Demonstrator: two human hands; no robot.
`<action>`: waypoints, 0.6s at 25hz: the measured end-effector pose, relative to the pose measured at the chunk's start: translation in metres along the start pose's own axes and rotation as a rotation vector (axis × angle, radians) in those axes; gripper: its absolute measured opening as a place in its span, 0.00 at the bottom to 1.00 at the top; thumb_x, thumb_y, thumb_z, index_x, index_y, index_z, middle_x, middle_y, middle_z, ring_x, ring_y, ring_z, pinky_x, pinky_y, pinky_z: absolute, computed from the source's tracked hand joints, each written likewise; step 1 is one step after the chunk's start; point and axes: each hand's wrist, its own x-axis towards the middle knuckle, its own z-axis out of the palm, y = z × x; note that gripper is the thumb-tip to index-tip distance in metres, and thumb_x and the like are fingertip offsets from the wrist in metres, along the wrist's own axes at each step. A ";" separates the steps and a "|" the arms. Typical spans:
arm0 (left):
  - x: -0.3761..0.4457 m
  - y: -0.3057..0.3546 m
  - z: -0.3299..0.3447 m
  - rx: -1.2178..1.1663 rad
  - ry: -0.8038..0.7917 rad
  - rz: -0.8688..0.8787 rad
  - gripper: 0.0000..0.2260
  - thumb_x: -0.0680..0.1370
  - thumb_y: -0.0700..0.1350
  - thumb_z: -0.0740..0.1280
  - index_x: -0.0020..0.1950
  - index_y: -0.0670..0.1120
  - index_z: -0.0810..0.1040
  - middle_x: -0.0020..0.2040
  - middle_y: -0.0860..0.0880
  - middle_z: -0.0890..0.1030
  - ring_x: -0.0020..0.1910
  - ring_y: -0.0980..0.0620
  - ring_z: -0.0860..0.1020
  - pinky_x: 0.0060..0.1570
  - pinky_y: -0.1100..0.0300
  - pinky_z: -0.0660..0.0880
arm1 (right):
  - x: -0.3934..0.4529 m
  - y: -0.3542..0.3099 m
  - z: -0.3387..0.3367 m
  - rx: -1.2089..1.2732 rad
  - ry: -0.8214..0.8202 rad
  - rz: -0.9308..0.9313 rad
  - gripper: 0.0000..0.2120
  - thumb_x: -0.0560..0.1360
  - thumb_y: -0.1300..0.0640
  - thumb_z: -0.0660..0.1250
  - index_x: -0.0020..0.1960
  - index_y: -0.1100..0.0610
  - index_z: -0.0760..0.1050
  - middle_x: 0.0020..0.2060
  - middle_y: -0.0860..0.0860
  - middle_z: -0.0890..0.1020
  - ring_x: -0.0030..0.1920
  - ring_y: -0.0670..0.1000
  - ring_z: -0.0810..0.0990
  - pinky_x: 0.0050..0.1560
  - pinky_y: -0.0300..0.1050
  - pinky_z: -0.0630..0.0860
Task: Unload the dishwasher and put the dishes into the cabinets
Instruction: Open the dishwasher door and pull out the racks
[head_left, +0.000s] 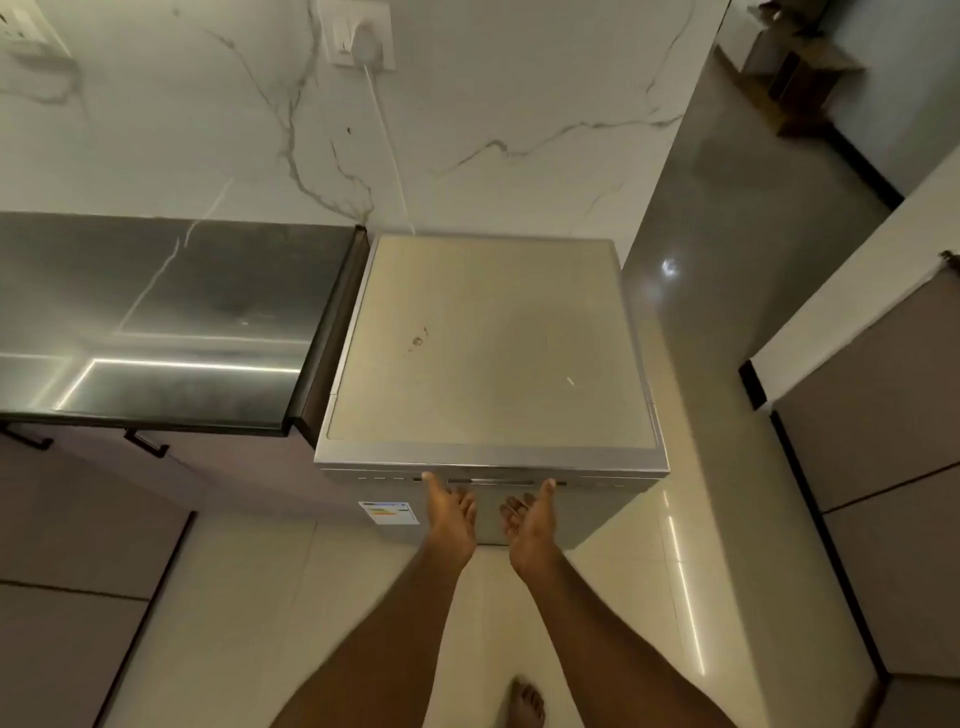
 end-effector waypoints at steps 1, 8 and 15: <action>0.012 -0.001 0.007 -0.060 -0.007 -0.004 0.28 0.84 0.65 0.53 0.63 0.43 0.75 0.52 0.44 0.80 0.55 0.47 0.79 0.57 0.58 0.75 | 0.010 -0.002 0.005 0.105 -0.016 0.017 0.36 0.83 0.33 0.57 0.73 0.64 0.72 0.47 0.58 0.81 0.45 0.56 0.80 0.49 0.51 0.75; 0.056 -0.012 0.021 -0.184 -0.024 -0.022 0.37 0.80 0.71 0.56 0.68 0.40 0.78 0.55 0.42 0.82 0.51 0.46 0.80 0.59 0.53 0.78 | 0.044 -0.002 0.028 0.401 -0.136 0.069 0.44 0.72 0.25 0.67 0.73 0.59 0.71 0.65 0.62 0.79 0.62 0.62 0.81 0.66 0.59 0.79; 0.065 -0.020 0.017 -0.093 -0.038 0.007 0.44 0.76 0.77 0.55 0.69 0.39 0.78 0.52 0.41 0.85 0.49 0.48 0.82 0.53 0.56 0.81 | 0.040 -0.007 0.023 0.298 -0.170 -0.014 0.38 0.78 0.27 0.59 0.73 0.57 0.70 0.56 0.59 0.81 0.52 0.56 0.82 0.54 0.50 0.81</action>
